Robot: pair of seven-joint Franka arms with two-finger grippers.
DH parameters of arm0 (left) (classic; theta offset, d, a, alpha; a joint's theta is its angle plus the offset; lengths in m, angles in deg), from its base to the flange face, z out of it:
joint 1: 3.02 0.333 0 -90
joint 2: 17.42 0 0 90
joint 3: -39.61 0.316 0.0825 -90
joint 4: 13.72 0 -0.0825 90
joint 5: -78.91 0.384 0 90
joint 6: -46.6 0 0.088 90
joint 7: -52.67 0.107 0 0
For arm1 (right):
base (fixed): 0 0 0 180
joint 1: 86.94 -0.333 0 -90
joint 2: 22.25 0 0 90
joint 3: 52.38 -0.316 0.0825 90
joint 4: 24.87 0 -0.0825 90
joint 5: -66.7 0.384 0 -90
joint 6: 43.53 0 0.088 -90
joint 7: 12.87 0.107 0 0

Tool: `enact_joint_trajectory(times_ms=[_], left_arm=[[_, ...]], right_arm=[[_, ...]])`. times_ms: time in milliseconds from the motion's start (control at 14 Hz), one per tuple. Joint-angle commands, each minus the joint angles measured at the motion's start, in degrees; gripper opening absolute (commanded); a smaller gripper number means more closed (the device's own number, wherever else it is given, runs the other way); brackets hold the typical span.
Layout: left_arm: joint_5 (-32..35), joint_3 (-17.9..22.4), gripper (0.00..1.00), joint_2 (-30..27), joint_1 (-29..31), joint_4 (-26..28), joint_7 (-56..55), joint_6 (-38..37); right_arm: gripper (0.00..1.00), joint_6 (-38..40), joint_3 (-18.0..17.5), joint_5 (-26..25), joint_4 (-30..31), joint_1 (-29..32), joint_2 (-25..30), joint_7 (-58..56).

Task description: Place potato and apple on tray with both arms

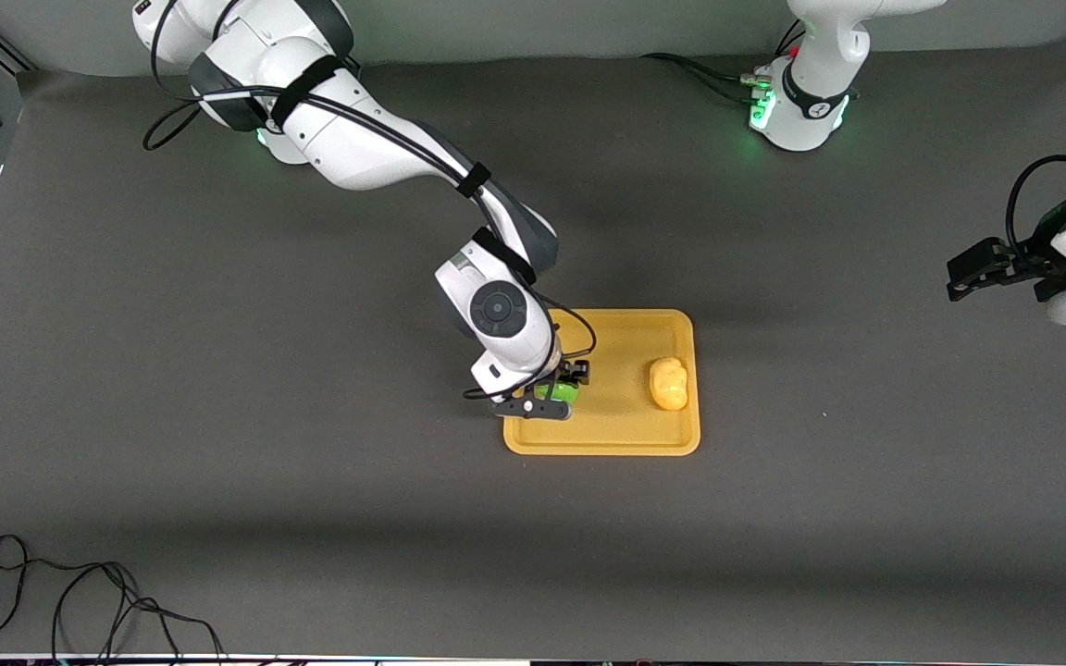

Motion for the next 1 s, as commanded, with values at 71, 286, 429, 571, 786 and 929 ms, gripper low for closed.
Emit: enact_joint_trajectory(times_ms=[71,286,429,571,786,929], left_arm=[[-0.5,-0.5,1.0,-1.0,0.1,1.6,0.5,1.1],[-0.5,-0.5,1.0,-1.4,0.1,2.2,0.3,1.1],[-0.5,-0.5,1.0,-1.4,0.1,2.6,0.3,1.3],[-0.5,-0.5,1.0,-1.4,0.1,3.4,0.1,2.6],[-0.5,-0.5,1.0,-1.4,0.5,3.5,0.2,2.9],[-0.5,-0.5,1.0,-1.4,0.4,3.5,0.1,3.1]], right_arm=[[1.0,0.2,0.8,-0.9,-1.9,-0.2,0.1,1.0],[1.0,3.7,1.1,-0.8,-1.8,2.0,3.7,-1.8],[1.0,10.5,1.2,-0.3,-1.4,3.5,9.5,-3.9],[1.0,18.5,1.2,-0.3,0.8,6.6,15.2,-7.8],[1.0,23.0,1.4,-0.2,9.0,11.0,26.2,-14.2],[1.0,23.3,4.5,-0.5,14.4,11.3,32.6,-14.8]])
